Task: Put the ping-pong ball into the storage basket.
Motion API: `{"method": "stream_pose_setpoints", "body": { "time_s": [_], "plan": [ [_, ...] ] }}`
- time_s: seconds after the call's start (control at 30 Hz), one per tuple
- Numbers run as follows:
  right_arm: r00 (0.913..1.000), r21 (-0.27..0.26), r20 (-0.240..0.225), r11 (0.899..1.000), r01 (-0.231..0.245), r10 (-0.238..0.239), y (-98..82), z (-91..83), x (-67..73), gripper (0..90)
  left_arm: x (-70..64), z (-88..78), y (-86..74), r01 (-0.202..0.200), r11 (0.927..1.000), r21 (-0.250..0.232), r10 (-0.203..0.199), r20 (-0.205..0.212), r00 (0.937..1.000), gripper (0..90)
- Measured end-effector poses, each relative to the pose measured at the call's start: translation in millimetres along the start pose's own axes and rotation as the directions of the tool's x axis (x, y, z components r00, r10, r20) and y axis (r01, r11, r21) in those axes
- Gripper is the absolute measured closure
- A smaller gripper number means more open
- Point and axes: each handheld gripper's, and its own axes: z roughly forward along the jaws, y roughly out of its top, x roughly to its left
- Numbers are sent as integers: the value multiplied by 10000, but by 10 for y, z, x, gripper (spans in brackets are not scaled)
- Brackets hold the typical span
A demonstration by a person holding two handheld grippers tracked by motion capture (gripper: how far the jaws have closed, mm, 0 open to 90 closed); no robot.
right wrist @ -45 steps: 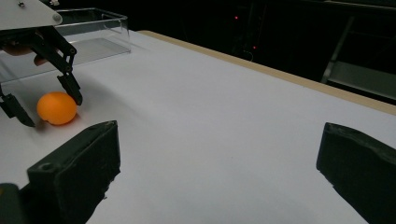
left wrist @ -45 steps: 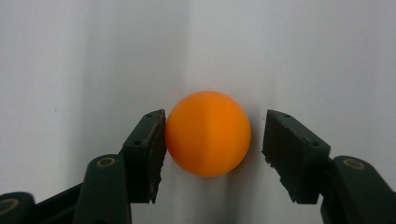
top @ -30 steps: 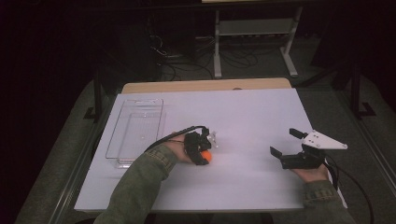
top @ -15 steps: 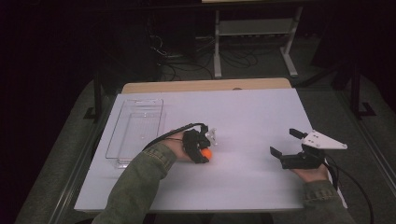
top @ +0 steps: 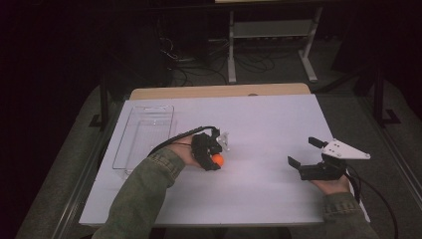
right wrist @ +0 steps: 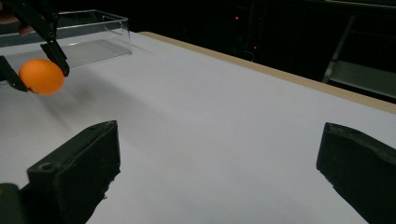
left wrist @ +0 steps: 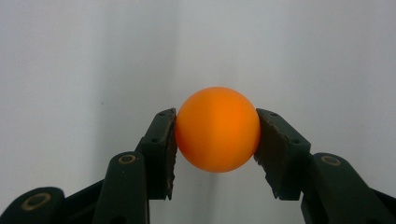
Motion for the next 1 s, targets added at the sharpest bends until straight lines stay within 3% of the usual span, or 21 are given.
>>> {"method": "stream_pose_setpoints", "body": {
  "time_s": [0.77, 1.0],
  "plan": [
    [10000, 58, -23, 10000, -27, 27, -2, 9, 3, 0, -7, -486, -28, -33, 10000, -12, 33, -570, 9984, 509],
    [10000, 69, -10, 10000, -66, 66, -4, 13, -1, 0, -4, -705, -115, 141, 9990, -427, -169, -652, 9977, 508]
  ]
}}
